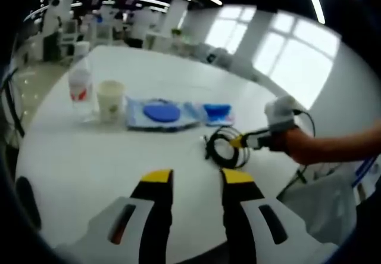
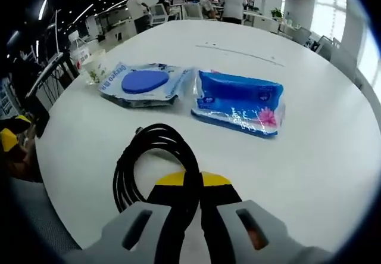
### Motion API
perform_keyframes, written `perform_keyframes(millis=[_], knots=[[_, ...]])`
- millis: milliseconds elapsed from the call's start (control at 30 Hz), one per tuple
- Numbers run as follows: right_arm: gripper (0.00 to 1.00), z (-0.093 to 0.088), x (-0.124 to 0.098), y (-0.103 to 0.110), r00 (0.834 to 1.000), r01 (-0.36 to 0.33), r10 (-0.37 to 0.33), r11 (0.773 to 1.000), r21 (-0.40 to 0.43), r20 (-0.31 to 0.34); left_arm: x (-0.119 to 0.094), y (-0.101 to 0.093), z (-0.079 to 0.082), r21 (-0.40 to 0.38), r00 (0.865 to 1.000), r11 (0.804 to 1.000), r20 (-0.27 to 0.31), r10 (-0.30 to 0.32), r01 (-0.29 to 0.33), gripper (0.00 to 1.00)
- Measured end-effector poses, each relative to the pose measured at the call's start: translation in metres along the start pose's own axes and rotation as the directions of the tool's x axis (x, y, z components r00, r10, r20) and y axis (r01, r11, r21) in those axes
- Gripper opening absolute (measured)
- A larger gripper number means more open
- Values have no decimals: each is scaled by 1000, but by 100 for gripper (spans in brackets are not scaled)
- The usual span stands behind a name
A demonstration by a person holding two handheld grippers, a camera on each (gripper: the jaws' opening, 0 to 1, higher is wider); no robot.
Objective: Arrange the tabletop items into an orderly group along one side of the table until the central work area is clear of visible clutter.
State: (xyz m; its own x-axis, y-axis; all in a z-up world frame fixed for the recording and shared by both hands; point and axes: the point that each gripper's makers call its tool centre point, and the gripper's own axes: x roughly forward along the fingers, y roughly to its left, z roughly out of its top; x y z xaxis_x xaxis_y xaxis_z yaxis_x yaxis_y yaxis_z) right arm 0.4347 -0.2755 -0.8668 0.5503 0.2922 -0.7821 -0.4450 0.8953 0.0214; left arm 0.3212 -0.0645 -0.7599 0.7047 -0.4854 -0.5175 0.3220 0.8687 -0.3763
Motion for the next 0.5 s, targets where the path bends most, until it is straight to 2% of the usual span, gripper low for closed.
perform_keyframes(millis=[500], knots=[[6,-4,2,1,1000,-10,9,999,47,17,0,-3,-3,35,1000,999,-15,-1,1,29]])
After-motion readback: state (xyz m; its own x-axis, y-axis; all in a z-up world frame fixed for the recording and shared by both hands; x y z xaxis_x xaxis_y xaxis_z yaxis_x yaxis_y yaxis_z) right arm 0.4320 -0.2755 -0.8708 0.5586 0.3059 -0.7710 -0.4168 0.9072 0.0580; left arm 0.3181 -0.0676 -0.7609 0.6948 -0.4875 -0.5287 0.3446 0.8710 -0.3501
